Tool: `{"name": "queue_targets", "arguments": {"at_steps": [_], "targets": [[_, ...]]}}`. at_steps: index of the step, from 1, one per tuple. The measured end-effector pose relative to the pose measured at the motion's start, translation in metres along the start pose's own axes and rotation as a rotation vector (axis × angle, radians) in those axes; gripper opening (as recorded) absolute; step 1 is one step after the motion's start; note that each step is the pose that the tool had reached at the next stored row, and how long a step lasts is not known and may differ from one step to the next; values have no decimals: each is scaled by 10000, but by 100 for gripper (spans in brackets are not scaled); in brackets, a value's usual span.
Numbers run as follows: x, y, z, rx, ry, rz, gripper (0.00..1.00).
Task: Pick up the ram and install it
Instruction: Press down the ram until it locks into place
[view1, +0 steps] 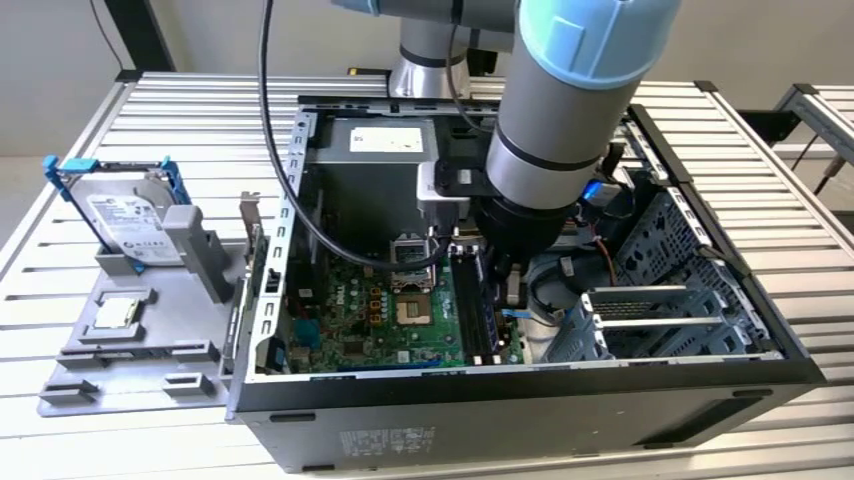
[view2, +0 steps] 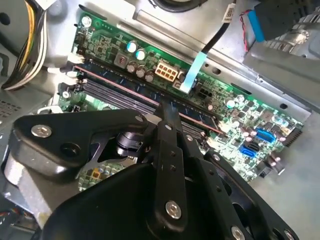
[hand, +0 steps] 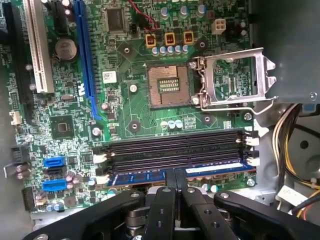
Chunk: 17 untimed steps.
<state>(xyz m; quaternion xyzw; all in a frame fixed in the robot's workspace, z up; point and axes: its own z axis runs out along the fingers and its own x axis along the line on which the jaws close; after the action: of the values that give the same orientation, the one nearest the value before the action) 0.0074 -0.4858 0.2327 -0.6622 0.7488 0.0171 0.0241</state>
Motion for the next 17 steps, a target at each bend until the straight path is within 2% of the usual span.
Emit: {"name": "queue_targets", "arguments": {"at_steps": [3,12,14,16,17], "targets": [[-60,7,7,-1,4,-1,0],[-50,7,151,-3,18,-1,0],[-54,7,144,-3,21,-1,0],[-64,6,79,3,-26,0,0],[-64,6,29,0,-6,0,0]]}}
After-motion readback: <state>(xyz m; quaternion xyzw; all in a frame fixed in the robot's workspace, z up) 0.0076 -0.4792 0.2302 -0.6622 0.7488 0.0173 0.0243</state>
